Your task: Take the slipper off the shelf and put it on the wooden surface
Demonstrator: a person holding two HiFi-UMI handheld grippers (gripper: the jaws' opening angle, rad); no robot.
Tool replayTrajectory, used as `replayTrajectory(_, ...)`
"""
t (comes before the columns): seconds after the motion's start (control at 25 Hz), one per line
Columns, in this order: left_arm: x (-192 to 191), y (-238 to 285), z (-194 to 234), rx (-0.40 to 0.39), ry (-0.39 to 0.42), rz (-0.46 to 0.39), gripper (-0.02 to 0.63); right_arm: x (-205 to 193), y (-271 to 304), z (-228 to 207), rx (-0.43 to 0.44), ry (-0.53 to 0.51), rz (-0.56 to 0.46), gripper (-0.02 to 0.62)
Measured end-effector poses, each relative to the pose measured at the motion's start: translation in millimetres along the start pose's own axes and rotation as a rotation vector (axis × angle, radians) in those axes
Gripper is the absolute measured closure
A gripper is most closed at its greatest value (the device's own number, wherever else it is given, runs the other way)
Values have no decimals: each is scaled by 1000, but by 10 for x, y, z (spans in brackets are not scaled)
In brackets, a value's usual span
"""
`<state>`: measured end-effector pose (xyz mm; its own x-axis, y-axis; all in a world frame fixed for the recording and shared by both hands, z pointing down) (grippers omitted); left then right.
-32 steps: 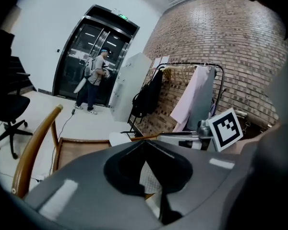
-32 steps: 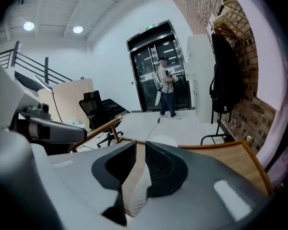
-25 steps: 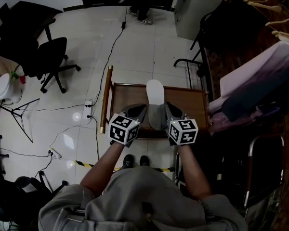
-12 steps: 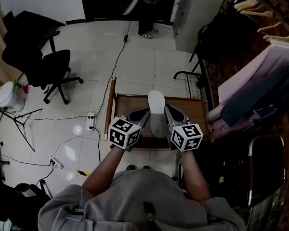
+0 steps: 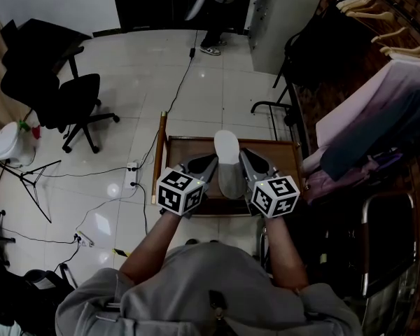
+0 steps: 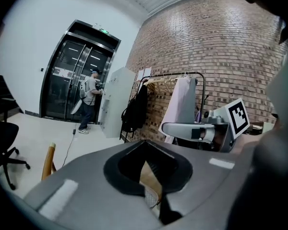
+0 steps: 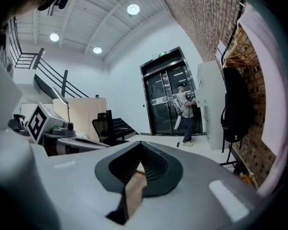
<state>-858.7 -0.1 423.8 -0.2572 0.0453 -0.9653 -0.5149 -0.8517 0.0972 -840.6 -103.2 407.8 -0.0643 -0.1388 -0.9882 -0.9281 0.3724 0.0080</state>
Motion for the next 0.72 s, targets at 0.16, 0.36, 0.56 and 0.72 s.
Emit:
replayTrajectory(0.16, 32, -9, -18, 0, 4, -6, 611, 38, -8, 6, 10, -3, -7, 597)
replayTrajectory(0.36, 31, -45, -16, 4, 7, -4, 612, 74, -10, 46, 25, -7, -12, 597)
replayTrajectory(0.56, 7, -80, -16, 12, 7, -3, 612, 98, -16, 98, 40, -6, -20, 597)
replayTrajectory(0.72, -3, -69, -40, 13, 4, -3, 611, 112, -29, 99, 46, -5, -22, 597)
Point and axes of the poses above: the fingertips, and each gripper's own axes: y forward along the fingers, z to its left, x out of its top, the point moved 3 cm from there along -y, backward along the fingers, and after that the axes turned 9 degrees about -z, right-handed, at the moved point
